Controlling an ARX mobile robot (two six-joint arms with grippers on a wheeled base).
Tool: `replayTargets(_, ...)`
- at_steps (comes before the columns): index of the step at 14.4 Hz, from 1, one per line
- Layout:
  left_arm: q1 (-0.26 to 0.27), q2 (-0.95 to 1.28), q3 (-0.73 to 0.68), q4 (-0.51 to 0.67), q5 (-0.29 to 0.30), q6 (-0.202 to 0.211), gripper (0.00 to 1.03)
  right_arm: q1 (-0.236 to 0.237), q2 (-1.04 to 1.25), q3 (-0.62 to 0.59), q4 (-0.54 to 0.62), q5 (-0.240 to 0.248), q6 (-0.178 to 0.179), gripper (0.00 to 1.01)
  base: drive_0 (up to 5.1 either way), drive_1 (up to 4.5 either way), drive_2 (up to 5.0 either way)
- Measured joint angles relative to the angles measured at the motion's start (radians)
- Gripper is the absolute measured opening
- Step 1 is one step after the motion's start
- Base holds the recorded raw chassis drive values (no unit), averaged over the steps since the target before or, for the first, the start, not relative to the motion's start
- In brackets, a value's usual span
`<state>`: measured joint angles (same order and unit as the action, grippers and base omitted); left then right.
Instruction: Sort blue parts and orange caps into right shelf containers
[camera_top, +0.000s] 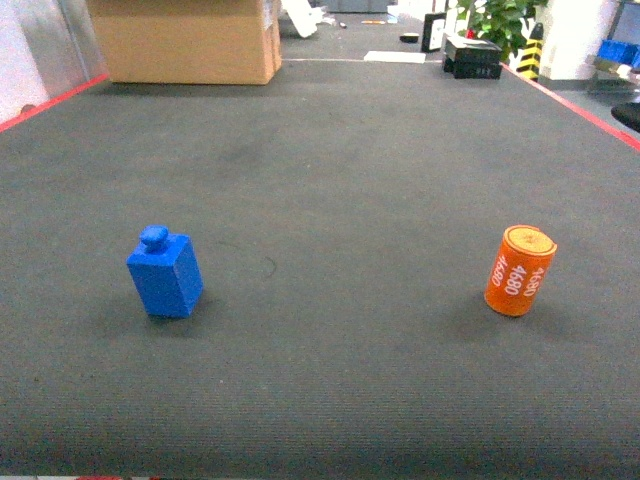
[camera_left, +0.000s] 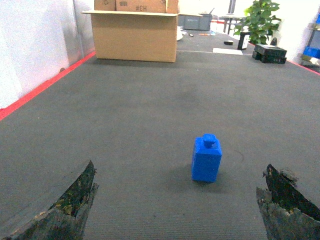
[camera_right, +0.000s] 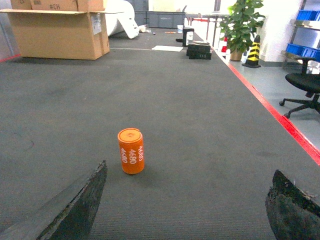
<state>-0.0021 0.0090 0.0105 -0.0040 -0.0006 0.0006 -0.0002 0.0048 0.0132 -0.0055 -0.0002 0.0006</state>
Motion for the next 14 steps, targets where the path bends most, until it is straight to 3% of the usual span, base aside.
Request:
replayTargets(6,0.0,0.0,0.0,0.0,0.0,0.0,0.98,0.0,0.0,0.0,-0.002,0.002,-0.001,0.98,0.0,0.0,0.0)
replayTargets(7,-0.02,0.018,0.001,-0.002,-0.063,0.0,0.98,0.051,0.035,0.002,-0.015,0.109,-0.024,0.98,0.0,0.0,0.0)
replayTargets(8,-0.057,0.133,0.011,0.109,-0.158,-0.001,0.98,0.111,0.133,0.002,0.074,0.182,-0.037,0.98,0.0,0.0,0.0)
replayTargets(9,-0.07,0.314,0.046,0.276,-0.183,0.0,0.98,0.167,0.264,0.003,0.218,0.221,-0.047,0.98,0.0,0.0,0.0)
replayTargets(10,-0.08,0.476,0.092,0.416,-0.162,0.0,0.98,0.199,0.413,0.013,0.361,0.231,-0.046,0.98,0.0,0.0,0.0)
replayTargets(12,-0.083,0.801,0.217,0.637,-0.074,-0.002,0.98,0.209,0.755,0.083,0.679,0.212,-0.033,0.98,0.0,0.0,0.0)
replayTargets(14,-0.082,1.123,0.351,0.707,0.001,-0.006,0.98,0.196,1.118,0.179,0.935,0.181,0.003,0.98,0.0,0.0,0.0)
